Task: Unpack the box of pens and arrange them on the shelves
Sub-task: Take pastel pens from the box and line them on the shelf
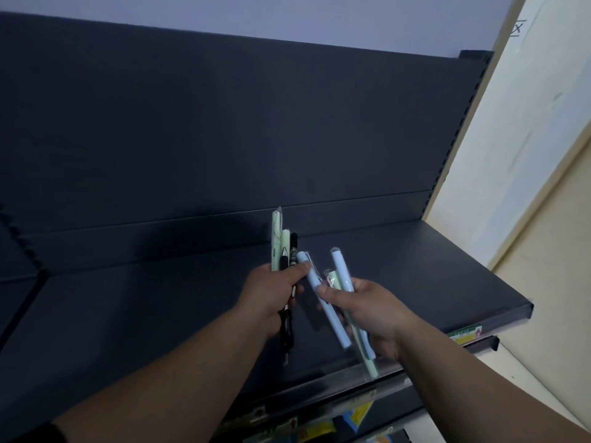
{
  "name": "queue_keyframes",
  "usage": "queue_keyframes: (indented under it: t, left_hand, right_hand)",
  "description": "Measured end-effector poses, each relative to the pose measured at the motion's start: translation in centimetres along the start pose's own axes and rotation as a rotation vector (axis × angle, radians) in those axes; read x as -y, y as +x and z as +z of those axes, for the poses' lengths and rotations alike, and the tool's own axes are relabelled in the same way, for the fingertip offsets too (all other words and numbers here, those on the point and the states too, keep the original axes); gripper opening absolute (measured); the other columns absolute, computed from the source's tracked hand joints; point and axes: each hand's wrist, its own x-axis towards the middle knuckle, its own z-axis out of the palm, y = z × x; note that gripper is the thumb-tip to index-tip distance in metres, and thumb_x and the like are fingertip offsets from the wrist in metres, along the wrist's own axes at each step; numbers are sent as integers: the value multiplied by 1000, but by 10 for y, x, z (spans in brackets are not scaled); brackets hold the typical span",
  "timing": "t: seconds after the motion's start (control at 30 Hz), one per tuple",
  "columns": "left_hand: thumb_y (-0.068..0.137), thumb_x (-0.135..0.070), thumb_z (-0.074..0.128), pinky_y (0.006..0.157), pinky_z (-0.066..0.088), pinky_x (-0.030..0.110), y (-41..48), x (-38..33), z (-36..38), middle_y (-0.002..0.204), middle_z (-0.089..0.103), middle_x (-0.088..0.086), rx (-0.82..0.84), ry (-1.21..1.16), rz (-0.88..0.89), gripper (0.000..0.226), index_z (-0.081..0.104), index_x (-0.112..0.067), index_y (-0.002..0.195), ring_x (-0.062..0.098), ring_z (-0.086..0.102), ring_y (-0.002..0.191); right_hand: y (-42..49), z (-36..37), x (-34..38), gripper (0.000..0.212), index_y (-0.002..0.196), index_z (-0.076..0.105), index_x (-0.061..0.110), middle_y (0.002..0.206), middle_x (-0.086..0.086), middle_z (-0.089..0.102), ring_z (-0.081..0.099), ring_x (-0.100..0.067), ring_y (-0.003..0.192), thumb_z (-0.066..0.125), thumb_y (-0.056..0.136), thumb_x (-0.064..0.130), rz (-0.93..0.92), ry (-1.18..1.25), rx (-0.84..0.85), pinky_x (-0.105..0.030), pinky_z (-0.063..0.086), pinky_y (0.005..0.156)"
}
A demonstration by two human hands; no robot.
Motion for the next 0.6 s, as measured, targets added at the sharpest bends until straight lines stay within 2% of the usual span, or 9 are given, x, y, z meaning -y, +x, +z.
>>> queue_keyframes:
  t: [0.1,0.33,0.43,0.6]
  left_hand:
    - [80,-23,76,40,39,18,19,5,13,69,62,-2,-17,0,-13,21,65,-12,94,7,54,54]
    - [83,-21,72,39,38,18,52,22,44,75,60,1,-77,52,-46,22,61,-10,98,8,53,56]
    - [84,-21,72,41,39,18,60,30,66,75,59,1,-102,76,-64,23,61,-9,100,8,53,57]
    - [83,-21,73,43,41,20,76,39,111,72,58,0,-174,100,-62,21,59,-11,95,9,54,56]
  right_hand:
    - [22,-20,0,20,98,67,10,71,-1,61,50,-12,56,72,86,24,17,18,-64,-23,40,46]
    - [90,-97,-12,20,87,60,5,56,-6,48,38,-13,37,71,86,21,52,-122,-246,-23,37,42]
    - [115,-131,-16,22,78,57,6,56,-7,49,39,-15,37,72,85,21,81,-202,-246,-23,39,43]
    - [152,-173,-18,19,80,58,7,59,-6,53,46,-16,44,72,84,20,104,-315,-202,-23,42,43]
